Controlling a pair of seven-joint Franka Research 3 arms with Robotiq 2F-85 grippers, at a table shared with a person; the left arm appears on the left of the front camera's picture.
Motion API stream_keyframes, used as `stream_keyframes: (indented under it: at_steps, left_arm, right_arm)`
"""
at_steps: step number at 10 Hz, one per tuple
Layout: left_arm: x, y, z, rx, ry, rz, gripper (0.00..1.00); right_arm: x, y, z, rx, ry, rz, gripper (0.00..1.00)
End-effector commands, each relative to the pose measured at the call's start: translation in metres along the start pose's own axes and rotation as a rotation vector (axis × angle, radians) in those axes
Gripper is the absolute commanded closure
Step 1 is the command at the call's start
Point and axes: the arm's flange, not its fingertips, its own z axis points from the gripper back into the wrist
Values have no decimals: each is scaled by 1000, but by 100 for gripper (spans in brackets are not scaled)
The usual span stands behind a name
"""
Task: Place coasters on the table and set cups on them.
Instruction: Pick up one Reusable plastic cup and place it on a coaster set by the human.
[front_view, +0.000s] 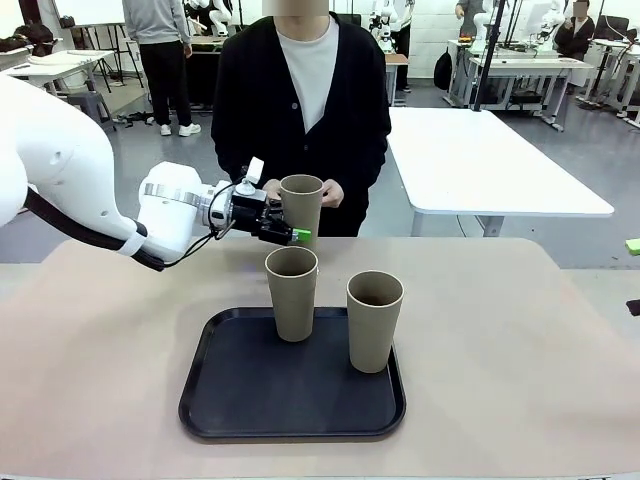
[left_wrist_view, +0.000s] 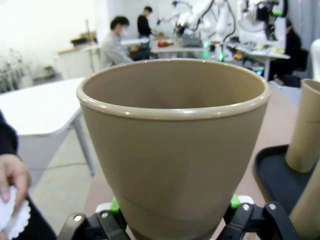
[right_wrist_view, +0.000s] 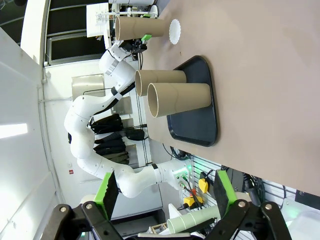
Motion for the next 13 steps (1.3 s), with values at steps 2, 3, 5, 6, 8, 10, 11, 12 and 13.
stream_keyframes:
  at_steps: [2,3,5,6,8,10,11,12,13]
  left_arm:
    - [-5,12,-6,17,-48,15,17]
    - [-8,10,-6,7,-48,23,17]
    - [-14,4,-4,-20,-45,29,17]
    - [-16,2,-2,-27,-41,23,17]
    - [-21,0,1,-29,-51,24,17]
    - [-22,-2,1,-49,-33,26,17]
    - [-23,-3,1,-52,-24,26,17]
    - [-23,-5,1,-57,-25,32,17]
    - [-25,-7,0,-71,-18,35,17]
  right_arm:
    - [2,0,0,17,-1,4,0]
    - [2,0,0,17,-1,4,0]
    - [2,0,0,17,-1,4,0]
    - [2,0,0,17,-1,4,0]
    - [2,0,0,17,-1,4,0]
    - [2,0,0,17,-1,4,0]
    - [2,0,0,17,-1,4,0]
    - [2,0,0,17,-1,4,0]
    - [2,0,0,17,-1,4,0]
